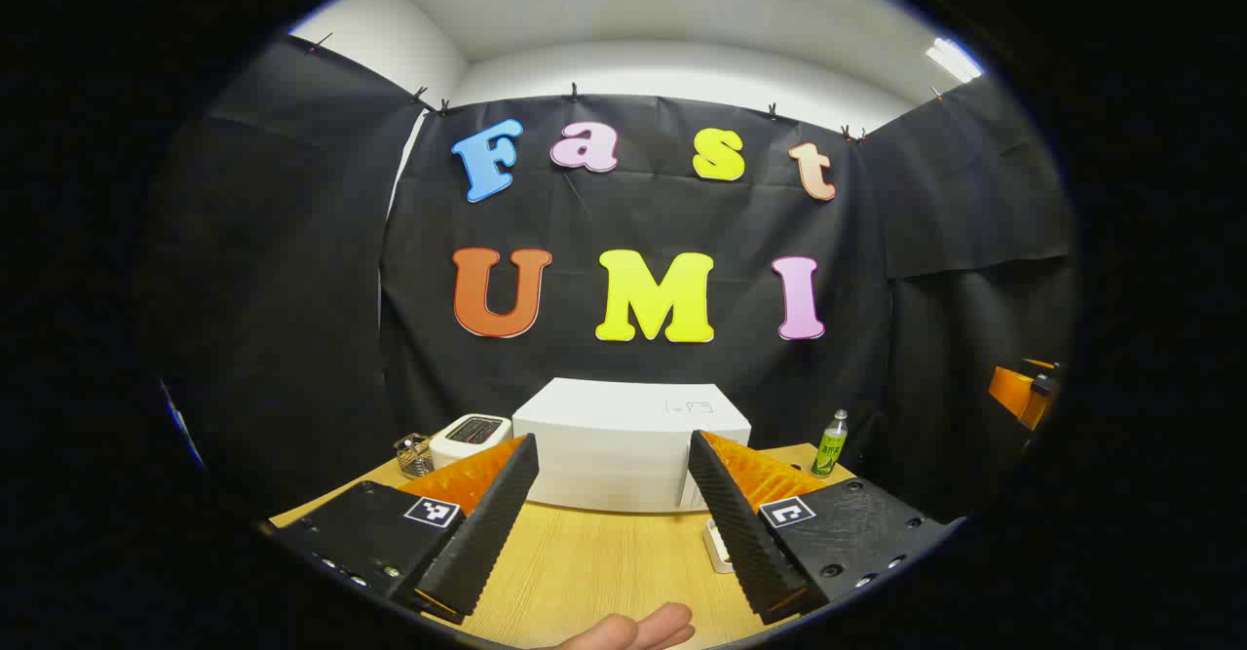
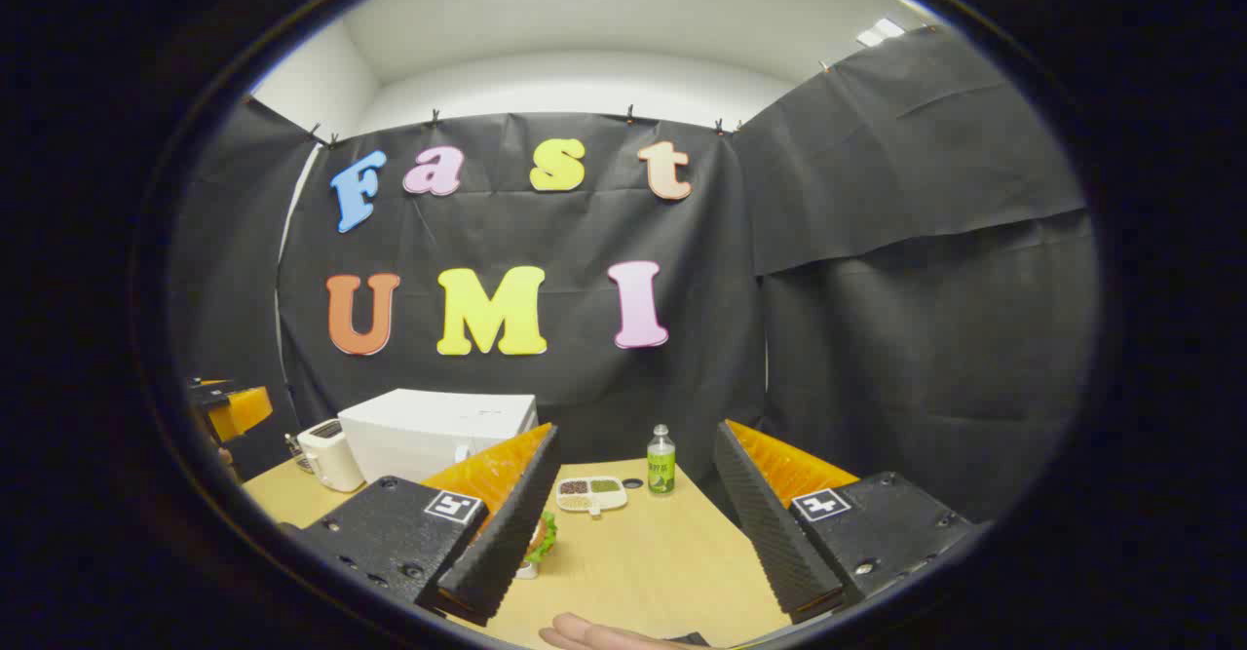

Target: Open the microwave oven with the left hand, put the food in, and close the microwave oven.

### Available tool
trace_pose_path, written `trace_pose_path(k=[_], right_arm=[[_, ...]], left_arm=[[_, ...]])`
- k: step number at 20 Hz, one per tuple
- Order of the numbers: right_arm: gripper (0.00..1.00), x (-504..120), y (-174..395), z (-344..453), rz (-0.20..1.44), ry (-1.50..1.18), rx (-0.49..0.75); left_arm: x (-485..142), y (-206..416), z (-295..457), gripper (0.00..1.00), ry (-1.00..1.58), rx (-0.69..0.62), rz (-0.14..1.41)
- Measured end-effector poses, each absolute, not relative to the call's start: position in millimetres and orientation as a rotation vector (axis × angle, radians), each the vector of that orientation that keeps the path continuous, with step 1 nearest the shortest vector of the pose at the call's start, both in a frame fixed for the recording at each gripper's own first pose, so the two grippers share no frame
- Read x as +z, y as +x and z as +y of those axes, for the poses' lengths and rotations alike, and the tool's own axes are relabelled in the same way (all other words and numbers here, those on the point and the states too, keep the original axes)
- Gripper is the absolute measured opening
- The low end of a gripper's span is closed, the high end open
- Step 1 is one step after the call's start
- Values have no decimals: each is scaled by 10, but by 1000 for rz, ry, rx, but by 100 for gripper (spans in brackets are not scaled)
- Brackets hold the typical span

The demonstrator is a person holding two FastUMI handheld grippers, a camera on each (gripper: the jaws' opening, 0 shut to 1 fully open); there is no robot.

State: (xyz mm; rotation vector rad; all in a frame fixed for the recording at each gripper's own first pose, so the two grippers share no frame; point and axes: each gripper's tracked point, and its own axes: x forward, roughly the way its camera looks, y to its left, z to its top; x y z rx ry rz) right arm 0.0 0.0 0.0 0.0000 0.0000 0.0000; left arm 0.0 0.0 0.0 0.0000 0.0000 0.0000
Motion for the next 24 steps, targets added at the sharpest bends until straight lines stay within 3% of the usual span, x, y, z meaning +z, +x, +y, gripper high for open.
trace_pose_path(k=[1, 3, 4, 13, 14, 15, 16, 17, 18, 19, 20, 22, 23, 24], right_arm=[[92, -18, -10, -2, 1, 1, 3], [92, -37, -16, -19, 4, 3, 6], [100, -37, -19, -27, 5, 2, 6], [100, -7, -63, -109, -20, 8, 4], [100, -10, -59, -106, -20, 9, 8], [92, -35, -56, -127, -19, 11, 8], [100, -52, -50, -148, -17, 14, 8], [100, -61, -21, -165, -15, 19, 5], [92, -73, -1, -194, -13, 19, 1], [92, -97, 19, -210, -12, 19, -2], [100, -106, 38, -219, -13, 17, -1], [100, -126, 78, -231, -14, 21, 3], [92, -156, 97, -246, -13, 27, 6], [100, -177, 118, -255, -12, 33, 9]], left_arm=[[11, -29, -12, 95, 0, -7, -3], [43, -76, -43, 95, 8, -13, -15], [54, -92, -51, 95, 13, -14, -17], [108, -69, -35, 95, -7, -1, -37], [106, -25, -37, 95, -18, 0, -39], [83, 26, -39, 95, -31, -1, -35], [36, 97, -69, 95, -46, -10, -22], [3, 164, -93, 95, -61, -19, -11], [-37, 252, -127, 95, -73, -27, 0], [-90, 358, -160, 95, -85, -35, 11], [-129, 472, -187, 95, -94, -41, 17], [-240, 694, -248, 95, -101, -43, 30], [-319, 832, -296, 95, -100, -46, 37], [-412, 994, -359, 95, -100, -59, 50]])
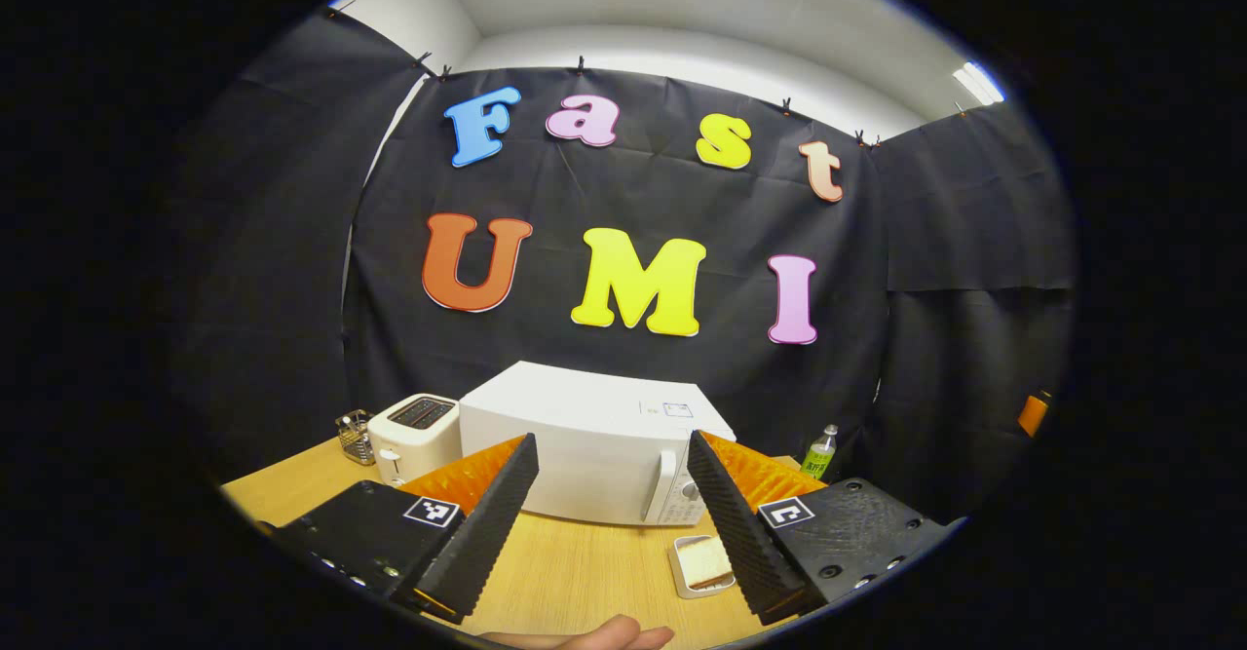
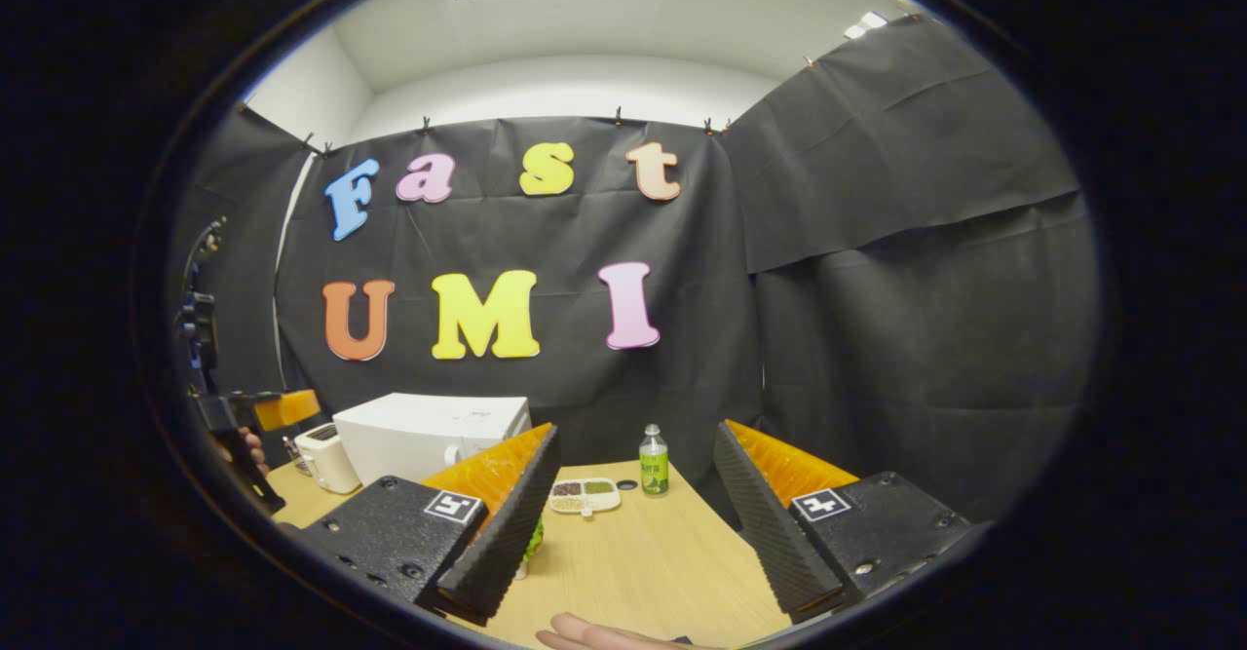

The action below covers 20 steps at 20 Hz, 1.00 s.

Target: Open the microwave oven with the left hand, put the food in, and close the microwave oven.

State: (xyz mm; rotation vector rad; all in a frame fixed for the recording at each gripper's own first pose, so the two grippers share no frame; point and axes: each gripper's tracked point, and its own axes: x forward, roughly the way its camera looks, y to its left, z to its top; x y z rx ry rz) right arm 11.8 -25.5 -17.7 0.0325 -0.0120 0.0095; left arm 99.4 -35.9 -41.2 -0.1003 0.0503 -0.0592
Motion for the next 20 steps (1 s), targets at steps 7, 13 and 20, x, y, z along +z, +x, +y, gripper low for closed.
trace_pose_path(k=[7, 13, 20], right_arm=[[100, -355, 219, -379, -4, 26, 26], [100, -517, 263, -617, 6, 8, 9], [92, -717, 238, -1078, 34, -11, -71]], left_arm=[[-1096, 1986, -794, 96, -106, -113, 101], [-1746, 2563, -1191, 95, -57, -135, 158], [-2262, 2958, -1212, 91, -35, -67, 205]])
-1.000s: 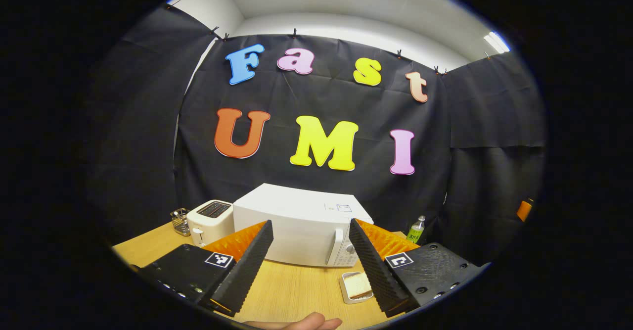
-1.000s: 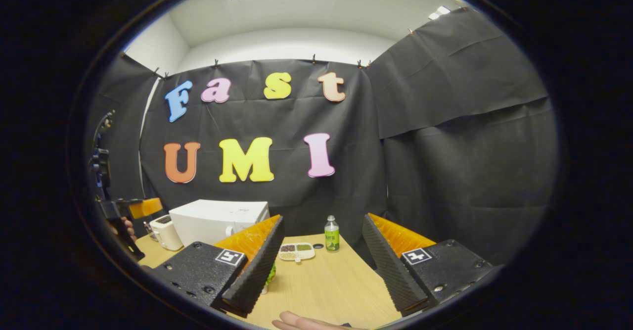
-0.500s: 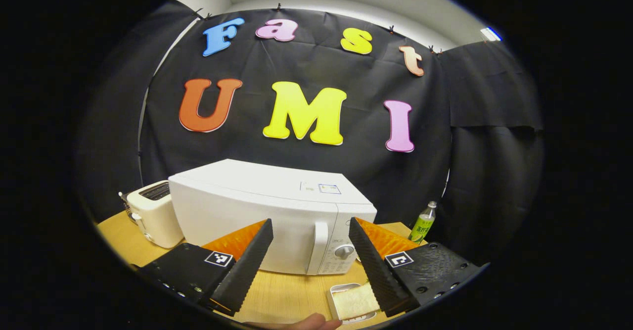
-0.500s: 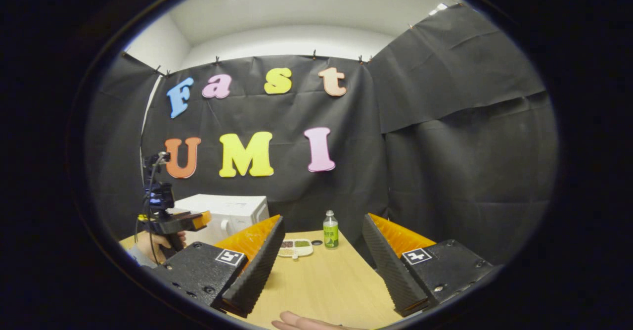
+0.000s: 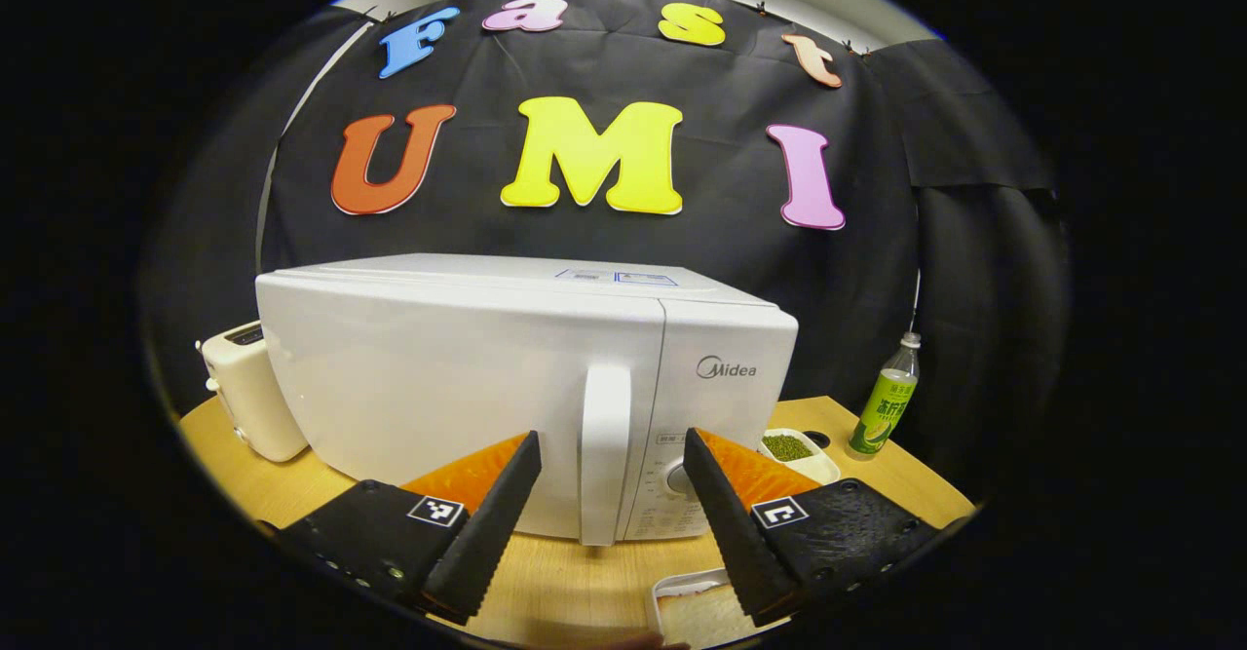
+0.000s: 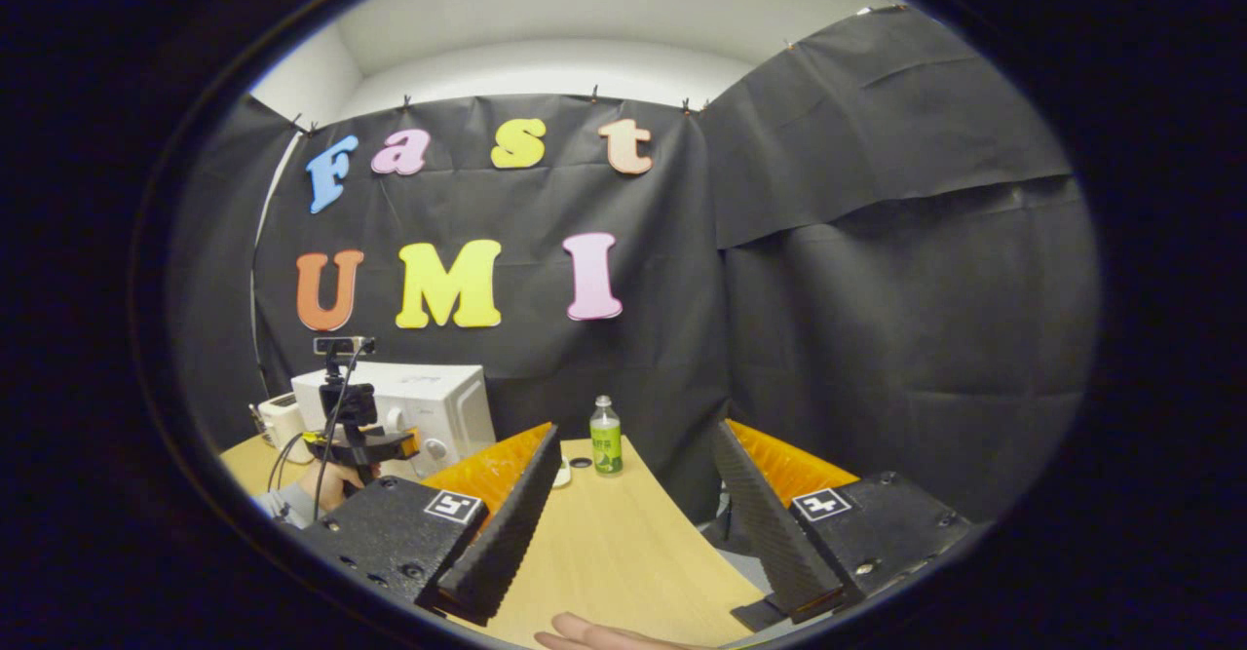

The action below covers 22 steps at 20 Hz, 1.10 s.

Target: Open the microwave oven with the left hand, put the food in, and close the microwave oven.

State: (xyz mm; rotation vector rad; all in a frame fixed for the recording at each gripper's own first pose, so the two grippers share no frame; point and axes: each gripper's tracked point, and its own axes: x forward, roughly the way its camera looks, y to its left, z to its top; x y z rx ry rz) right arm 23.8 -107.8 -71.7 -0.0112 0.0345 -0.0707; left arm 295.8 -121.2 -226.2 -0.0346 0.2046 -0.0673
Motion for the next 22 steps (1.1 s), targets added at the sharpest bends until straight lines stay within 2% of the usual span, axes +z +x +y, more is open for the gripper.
trace_pose_path(k=[1, 3, 5, 6, 7, 9, 10, 11, 12, 13, 14, 15, 16, 18, 19, 20, 21, 22], right_arm=[[92, -719, 217, -1134, 35, -17, -80], [92, -710, 160, -1238, 33, -29, -105], [91, -685, 81, -1311, 28, -47, -124], [100, -664, 46, -1336, 24, -56, -132], [92, -647, 9, -1357, 21, -62, -139], [92, -617, -55, -1343, 10, -59, -139], [100, -608, -74, -1323, 7, -54, -135], [92, -617, -82, -1311, 6, -48, -130], [92, -641, -86, -1300, 11, -43, -125], [100, -664, -90, -1288, 18, -36, -120], [92, -673, -85, -1271, 22, -31, -113], [100, -679, -72, -1241, 23, -30, -104], [92, -679, -60, -1221, 23, -30, -97], [92, -680, -13, -1162, 27, -27, -86], [100, -685, 6, -1097, 30, -25, -70], [100, -677, 18, -1018, 31, -21, -51], [92, -683, 40, -927, 31, -18, -30], [92, -688, 46, -852, 31, -17, -11]], left_arm=[[-2267, 2999, -1188, 75, -16, -58, 200], [-2310, 3041, -1178, 65, -19, -63, 200], [-2324, 3020, -1187, 61, -16, -83, 210], [-2323, 2987, -1204, 44, -25, -84, 204], [-2331, 3023, -1210, 27, -11, -87, 209], [-2317, 2989, -1194, 21, 2, -88, 215], [-2330, 2994, -1188, 12, 1, -101, 224], [-2344, 2995, -1198, 12, -10, -115, 225], [-2351, 2984, -1209, 13, -14, -126, 228], [-2326, 2941, -1184, 13, -4, -132, 223], [-2316, 2942, -1203, 2, 16, -135, 218], [-2307, 2877, -1179, 0, 25, -137, 214], [-2340, 2815, -1157, 2, 22, -144, 215], [-2322, 2630, -1121, 2, 3, -174, 199], [-2321, 2512, -1095, 2, -5, -188, 203], [-2302, 2400, -1054, 2, -6, -203, 195], [-2303, 2293, -1010, 2, -2, -216, 190], [-2281, 2180, -962, 2, 4, -229, 173]])
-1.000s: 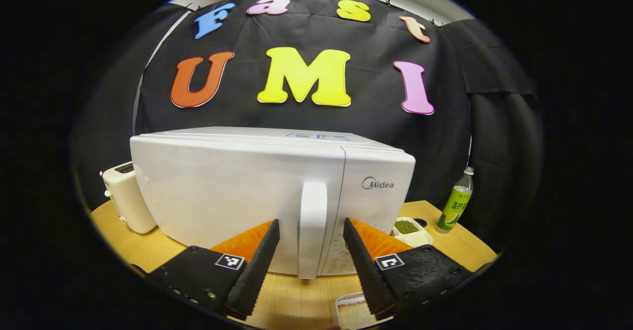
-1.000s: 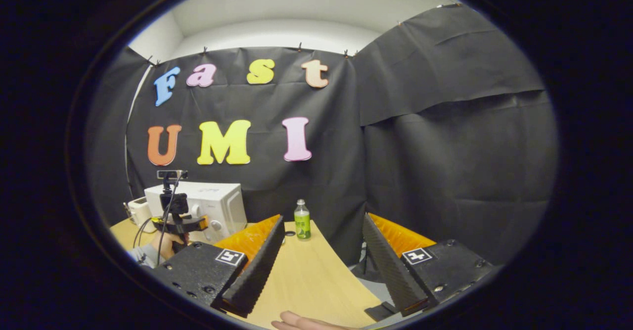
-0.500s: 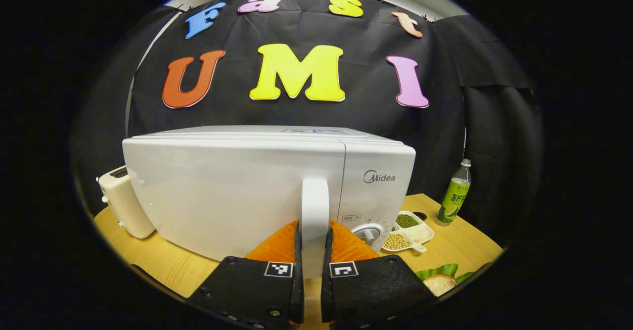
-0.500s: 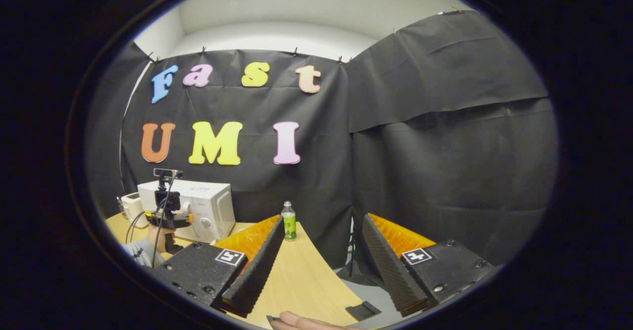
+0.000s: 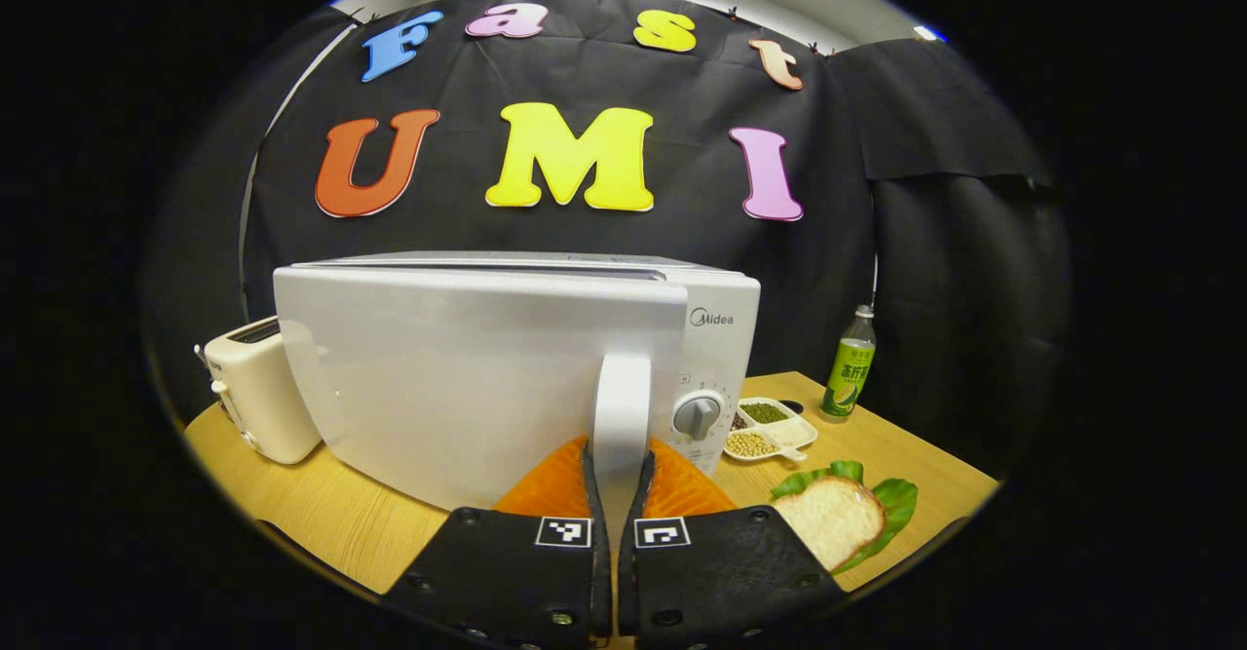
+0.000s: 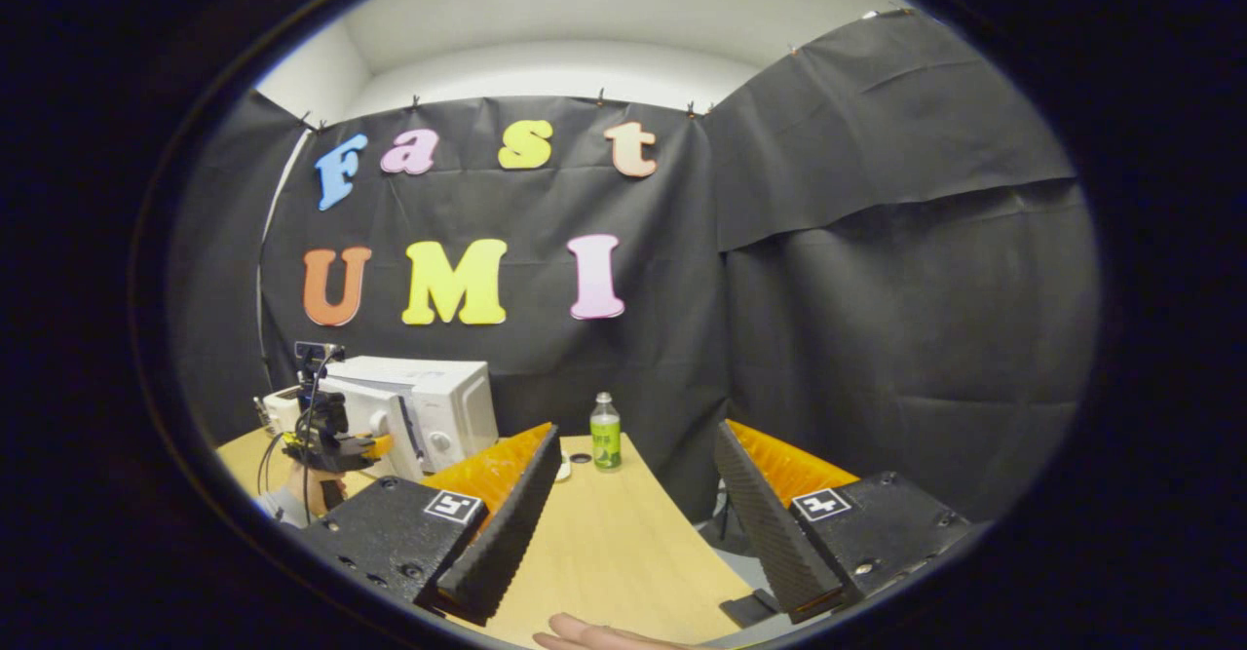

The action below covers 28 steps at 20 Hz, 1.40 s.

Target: Open the microwave oven with the left hand, put the food in, and close the microwave oven.

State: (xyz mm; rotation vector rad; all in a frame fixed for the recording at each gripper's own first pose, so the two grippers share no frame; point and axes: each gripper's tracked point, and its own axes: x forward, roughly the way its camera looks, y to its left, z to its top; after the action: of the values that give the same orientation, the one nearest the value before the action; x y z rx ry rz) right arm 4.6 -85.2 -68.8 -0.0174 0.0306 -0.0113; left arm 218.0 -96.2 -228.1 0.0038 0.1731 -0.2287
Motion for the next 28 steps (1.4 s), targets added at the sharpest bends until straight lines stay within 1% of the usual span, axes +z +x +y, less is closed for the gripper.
trace_pose_path(k=[1, 5, 6, 7, 12, 13, 16, 17, 18, 19, 20, 21, 23, 24, 28], right_arm=[[100, -717, 58, -801, 32, -20, -1], [100, -811, 50, -508, 63, -15, 27], [92, -838, 23, -401, 75, -8, 42], [100, -869, -4, -292, 84, -4, 61], [100, -913, -197, 255, 102, -35, 136], [92, -904, -239, 349, 96, -45, 148], [92, -878, -318, 613, 84, -72, 187], [100, -891, -335, 672, 84, -76, 196], [100, -893, -346, 714, 85, -75, 203], [92, -918, -346, 736, 93, -72, 206], [100, -928, -339, 755, 98, -67, 209], [92, -929, -342, 774, 101, -59, 212], [92, -933, -352, 751, 100, -51, 211], [100, -921, -361, 734, 92, -50, 211], [100, -1012, -330, 647, 112, -47, 194]], left_arm=[[-2295, 2080, -905, 2, 2, -240, 168], [-2272, 1656, -625, 2, 2, -282, 147], [-2269, 1551, -538, 2, 5, -289, 141], [-2264, 1438, -433, 2, 6, -294, 132], [-2241, 1024, 121, 2, 5, -295, 98], [-2241, 955, 239, 2, 9, -292, 95], [-2229, 806, 571, 1, 11, -287, 92], [-2237, 768, 677, 1, 13, -282, 92], [-2230, 737, 777, 1, 13, -278, 93], [-2227, 705, 852, 1, 9, -278, 95], [-2233, 680, 929, 1, 11, -278, 97], [-2224, 668, 1016, 1, 18, -271, 91], [-2227, 643, 1178, 1, 27, -253, 87], [-2220, 631, 1270, 1, 33, -240, 82], [-2228, 552, 1590, 0, 35, -200, 91]])
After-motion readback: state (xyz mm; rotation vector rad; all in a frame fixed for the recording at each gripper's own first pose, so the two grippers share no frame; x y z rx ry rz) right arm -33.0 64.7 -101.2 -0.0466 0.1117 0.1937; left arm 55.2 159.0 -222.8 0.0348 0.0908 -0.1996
